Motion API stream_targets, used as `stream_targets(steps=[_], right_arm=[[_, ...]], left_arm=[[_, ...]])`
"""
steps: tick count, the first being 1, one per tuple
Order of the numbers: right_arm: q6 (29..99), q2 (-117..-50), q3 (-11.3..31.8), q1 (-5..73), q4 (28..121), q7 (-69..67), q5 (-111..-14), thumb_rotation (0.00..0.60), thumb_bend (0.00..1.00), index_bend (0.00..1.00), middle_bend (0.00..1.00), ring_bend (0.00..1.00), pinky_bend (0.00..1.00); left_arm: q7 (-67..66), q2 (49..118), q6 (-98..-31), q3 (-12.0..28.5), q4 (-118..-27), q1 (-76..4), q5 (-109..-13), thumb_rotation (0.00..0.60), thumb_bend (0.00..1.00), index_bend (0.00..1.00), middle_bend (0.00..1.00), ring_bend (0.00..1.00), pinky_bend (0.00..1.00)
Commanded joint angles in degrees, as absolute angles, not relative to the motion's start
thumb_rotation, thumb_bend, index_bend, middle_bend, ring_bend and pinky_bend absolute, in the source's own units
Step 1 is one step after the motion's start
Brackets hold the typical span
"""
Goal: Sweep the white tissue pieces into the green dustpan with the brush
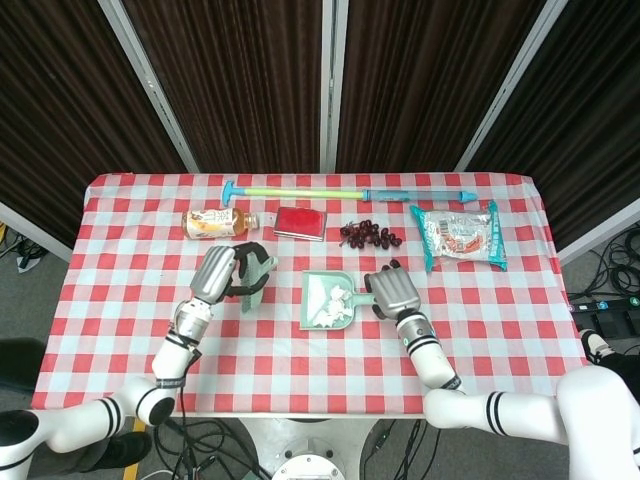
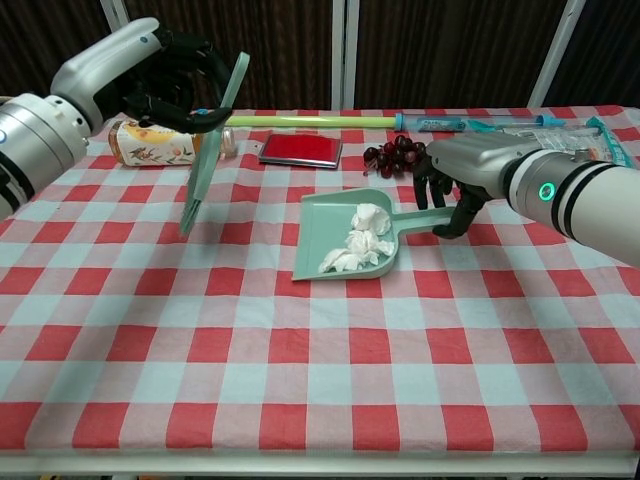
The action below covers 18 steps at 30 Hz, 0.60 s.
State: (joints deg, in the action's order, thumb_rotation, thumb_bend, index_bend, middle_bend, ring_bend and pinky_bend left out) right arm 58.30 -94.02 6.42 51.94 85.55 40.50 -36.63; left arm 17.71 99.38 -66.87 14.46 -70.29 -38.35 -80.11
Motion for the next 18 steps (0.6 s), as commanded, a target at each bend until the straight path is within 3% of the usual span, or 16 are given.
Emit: stream_targets(steps=[1,3,6,9,12,18], right_arm=[[58.12,-93.65,6.39,51.6,85.84,40.19,-36.82,0.6,0.17,0.21,0.32,0.12,0.13],[58.37,-93.22,6.4,51.25,86.36,39.84,-37.47,0.6,0.11,0.12,0.24,0.07,0.12],[58.99,-92.3,6.51,50.71,87.33,39.37,-38.48,0.6,0.09,0.08,0.18,0.04,0.11],[59.51,-91.06,6.41,50.18,88.55,39.11,-39.56,0.6,0.09,0.06,0.17,0.04,0.1],[60.56,-89.08,6.37,49.26,90.7,38.37,-41.15,0.6,0.09,0.05,0.16,0.04,0.1],[64.64,-82.8,6.29,45.57,96.14,34.72,-45.86,0.6,0.09,0.05,0.16,0.04,0.1]], left_arm=[[11.17,98.09,-64.2,12.0,-66.13,-38.91,-80.59,0.6,0.48,0.51,0.55,0.72,0.88],[7.39,97.47,-62.81,11.0,-65.56,-39.24,-80.51,0.6,0.48,0.51,0.55,0.72,0.88],[2.9,97.04,-61.55,9.99,-65.8,-39.56,-80.3,0.6,0.48,0.48,0.55,0.72,0.88],[-1.9,96.16,-58.41,9.03,-67.01,-40.26,-79.09,0.6,0.48,0.41,0.52,0.69,0.88],[-6.72,94.97,-55.9,9.09,-69.89,-40.6,-76.39,0.6,0.42,0.3,0.44,0.64,0.85],[-9.54,93.18,-58.85,10.29,-74.85,-39.3,-74.56,0.6,0.33,0.22,0.39,0.53,0.82]])
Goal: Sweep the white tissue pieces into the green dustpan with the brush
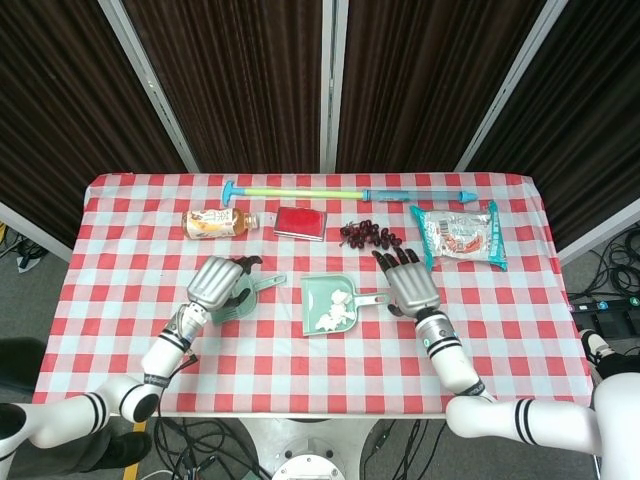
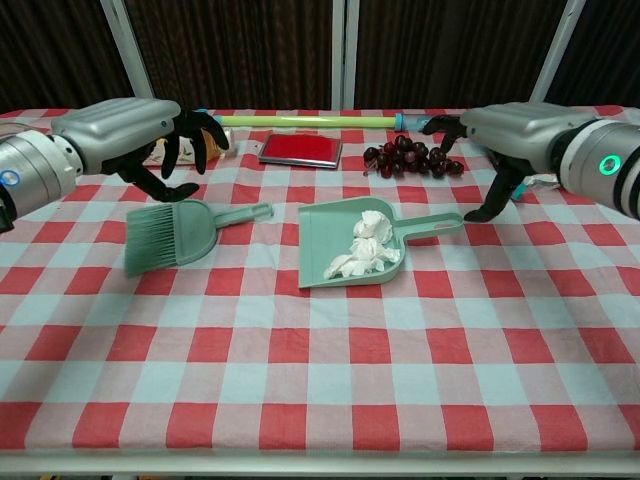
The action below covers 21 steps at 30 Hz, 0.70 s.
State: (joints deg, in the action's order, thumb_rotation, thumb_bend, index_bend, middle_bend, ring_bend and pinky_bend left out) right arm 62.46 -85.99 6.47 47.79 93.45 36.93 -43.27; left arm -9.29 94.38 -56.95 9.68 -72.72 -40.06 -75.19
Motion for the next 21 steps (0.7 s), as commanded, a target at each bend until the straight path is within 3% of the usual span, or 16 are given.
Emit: stream_targets(steps=[1,7,13,15,18,21], right_arm=[[65.33,-81.69,6.01,44.67,96.82,33.78,-46.84,0.6,0.09,0.05,0.16,0.04,0.1],[69.59,-73.97,2.68,37.23,98.27,25.79,-53.81,0.6,0.1,0.05,0.16,0.05,0.1],[79.49,-70.61,0.83,27.46,94.26,11.71,-63.98,0.6,0.16,0.16,0.22,0.13,0.21],[80.95,-69.05,-0.4,24.51,93.35,7.5,-66.16,0.6,0.16,0.14,0.2,0.09,0.17],[81.69,-65.79,-2.09,21.01,94.04,2.24,-68.52,0.6,0.16,0.03,0.12,0.0,0.03],[84.87,-64.69,-2.97,17.49,93.15,-1.59,-71.68,0.6,0.16,0.0,0.1,0.0,0.0]], left_arm=[[-8.92,92.75,-60.16,10.58,-75.64,-38.76,-74.77,0.6,0.33,0.22,0.39,0.53,0.81],[-2.16,86.58,-68.59,11.39,-80.02,-33.38,-76.43,0.6,0.31,0.22,0.39,0.49,0.7],[-8.22,79.48,-74.87,8.27,-78.31,-27.22,-77.21,0.6,0.3,0.25,0.38,0.3,0.39],[-8.1,77.86,-76.48,7.11,-78.96,-24.61,-76.58,0.6,0.3,0.25,0.36,0.26,0.33],[-6.11,75.72,-78.39,5.27,-80.23,-21.16,-76.6,0.6,0.28,0.25,0.32,0.23,0.28],[-7.62,74.24,-81.72,3.47,-80.85,-17.69,-77.12,0.6,0.25,0.25,0.31,0.22,0.27]])
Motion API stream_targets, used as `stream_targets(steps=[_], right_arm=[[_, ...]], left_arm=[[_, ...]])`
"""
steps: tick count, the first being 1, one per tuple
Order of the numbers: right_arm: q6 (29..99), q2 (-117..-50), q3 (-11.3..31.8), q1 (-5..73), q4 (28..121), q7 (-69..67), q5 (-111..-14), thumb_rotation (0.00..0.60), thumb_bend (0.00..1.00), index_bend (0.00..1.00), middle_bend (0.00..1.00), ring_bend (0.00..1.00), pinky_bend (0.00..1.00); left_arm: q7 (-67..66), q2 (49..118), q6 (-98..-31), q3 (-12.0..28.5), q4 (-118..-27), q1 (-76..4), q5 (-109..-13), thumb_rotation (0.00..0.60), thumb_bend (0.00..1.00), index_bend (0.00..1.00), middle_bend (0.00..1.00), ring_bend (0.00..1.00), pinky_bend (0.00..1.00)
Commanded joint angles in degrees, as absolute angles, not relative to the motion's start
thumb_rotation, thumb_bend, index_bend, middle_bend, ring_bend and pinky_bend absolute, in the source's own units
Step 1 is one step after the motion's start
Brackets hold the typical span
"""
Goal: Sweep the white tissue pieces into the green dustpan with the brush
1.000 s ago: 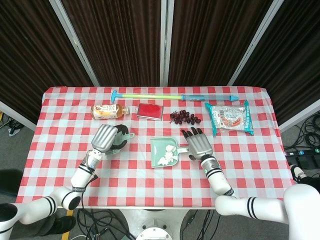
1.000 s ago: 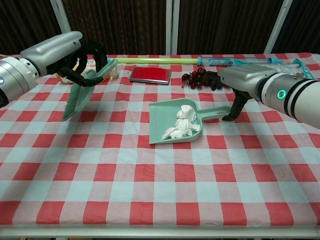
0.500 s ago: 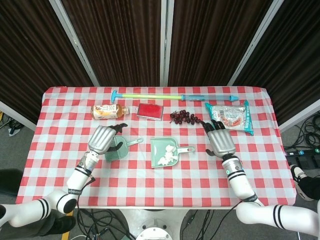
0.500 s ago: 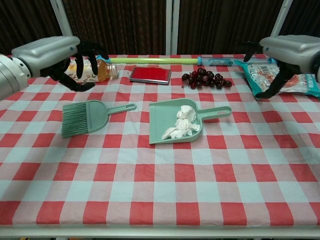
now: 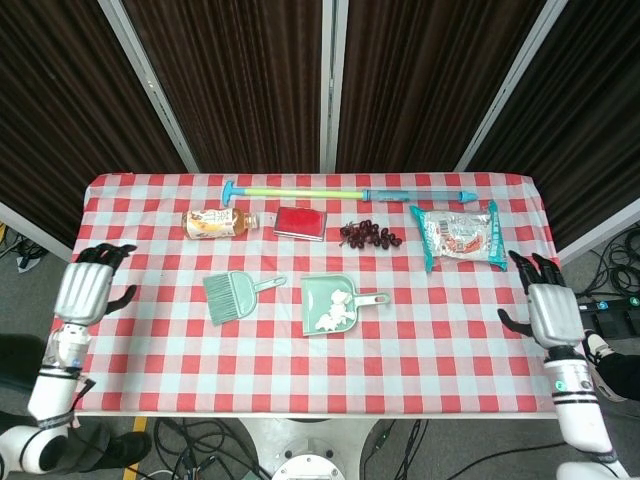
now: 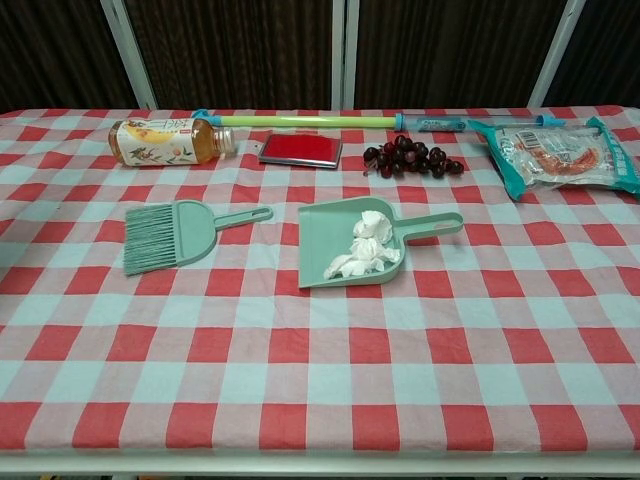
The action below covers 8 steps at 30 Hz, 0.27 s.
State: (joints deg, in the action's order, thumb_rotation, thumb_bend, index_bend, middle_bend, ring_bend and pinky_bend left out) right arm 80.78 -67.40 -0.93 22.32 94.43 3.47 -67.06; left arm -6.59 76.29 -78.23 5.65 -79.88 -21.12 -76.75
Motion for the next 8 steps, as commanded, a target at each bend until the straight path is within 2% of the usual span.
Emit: stream_targets(steps=[1,3,8], right_arm=[[85.8,-64.54,-3.18,16.5,92.89,-2.46,-72.47,0.6,0.16,0.0,0.1,0.0,0.0],[88.01,-64.14,-3.71,14.24,92.53,-4.24,-74.45,0.6,0.16,0.0,0.1,0.0,0.0],[90.95,-64.22,-4.35,10.83,91.52,-6.13,-78.22,0.6,0.16,0.0,0.1,0.0,0.0]], left_arm=[[-8.37,74.03,-83.22,3.2,-81.22,-16.51,-77.07,0.6,0.24,0.25,0.31,0.22,0.27],[-8.28,73.4,-86.03,2.66,-82.8,-13.97,-77.0,0.6,0.23,0.25,0.31,0.22,0.26],[-6.83,70.57,-88.09,0.34,-87.32,-10.21,-78.37,0.6,0.23,0.25,0.31,0.22,0.26]])
